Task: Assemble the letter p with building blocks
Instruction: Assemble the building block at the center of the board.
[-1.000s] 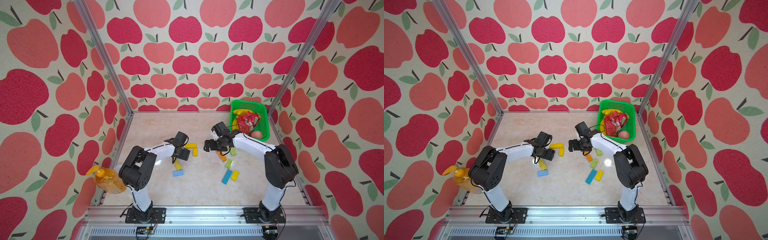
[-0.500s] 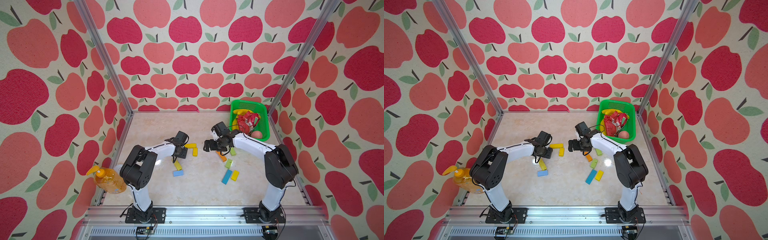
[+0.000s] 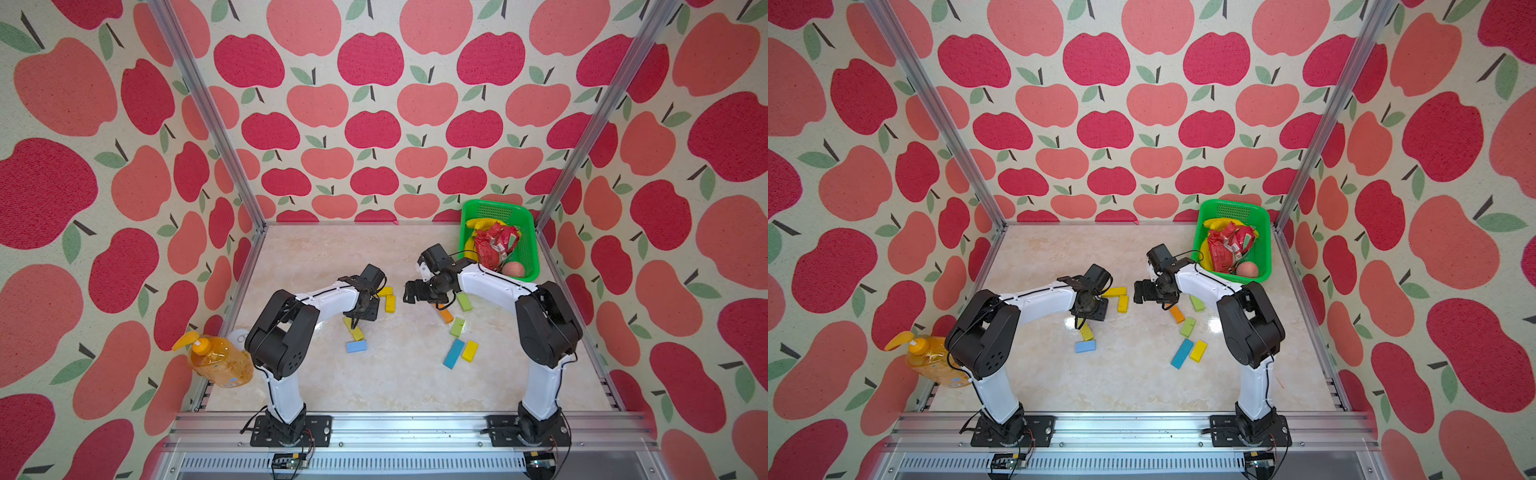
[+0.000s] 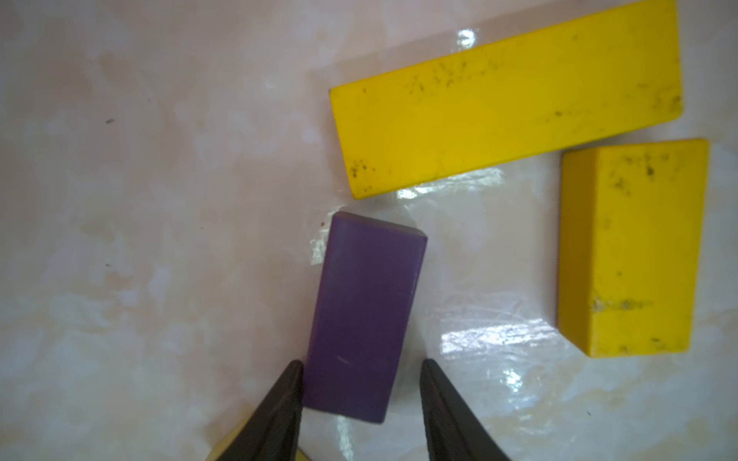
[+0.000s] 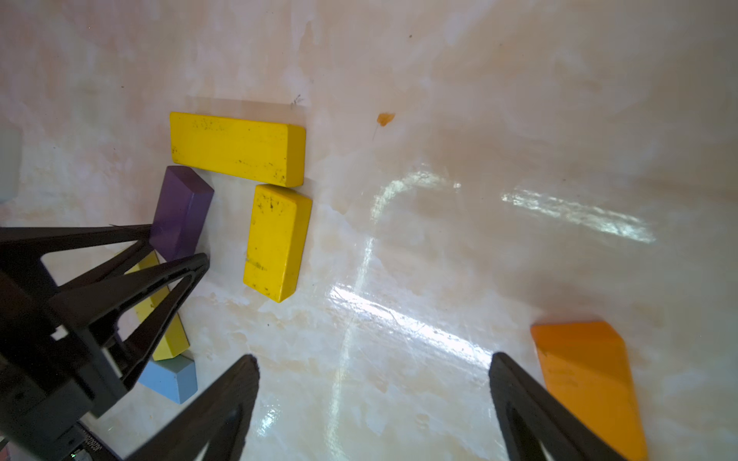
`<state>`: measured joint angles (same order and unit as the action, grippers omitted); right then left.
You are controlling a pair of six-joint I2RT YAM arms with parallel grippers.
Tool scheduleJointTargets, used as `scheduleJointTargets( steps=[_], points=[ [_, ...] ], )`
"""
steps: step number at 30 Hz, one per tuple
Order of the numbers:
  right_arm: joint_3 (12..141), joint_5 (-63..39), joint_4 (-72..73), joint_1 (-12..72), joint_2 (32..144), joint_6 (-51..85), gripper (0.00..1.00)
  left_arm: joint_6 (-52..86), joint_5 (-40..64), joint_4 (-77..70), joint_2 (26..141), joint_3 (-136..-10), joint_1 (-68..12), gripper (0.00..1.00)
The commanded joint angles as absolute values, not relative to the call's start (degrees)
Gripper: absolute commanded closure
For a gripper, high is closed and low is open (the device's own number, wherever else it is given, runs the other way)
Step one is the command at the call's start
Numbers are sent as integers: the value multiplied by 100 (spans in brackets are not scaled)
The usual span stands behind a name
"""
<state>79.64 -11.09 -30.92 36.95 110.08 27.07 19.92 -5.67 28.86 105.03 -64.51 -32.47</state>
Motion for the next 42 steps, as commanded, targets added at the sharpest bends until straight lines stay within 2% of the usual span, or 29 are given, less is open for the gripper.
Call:
scheduleJointTargets(
  steps=[1, 19, 26, 42],
  points=[
    [8138, -1250, -3096, 3656, 11135, 2603, 7, 2295, -666, 3496, 10835, -6508, -3322, 51],
    [8257, -1258, -3138, 3650, 11333, 2584, 9, 2477, -753, 3577, 11144, -6895, -3256, 57],
    [8288, -1263, -3185, 3654, 11381, 2567, 9, 2467, -634, 3492, 11102, -6830, -3234, 63],
    [8374, -1360, -3124, 3698, 11553, 2637, 11, 2480, -454, 3321, 11092, -6751, -3339, 67]
  ],
)
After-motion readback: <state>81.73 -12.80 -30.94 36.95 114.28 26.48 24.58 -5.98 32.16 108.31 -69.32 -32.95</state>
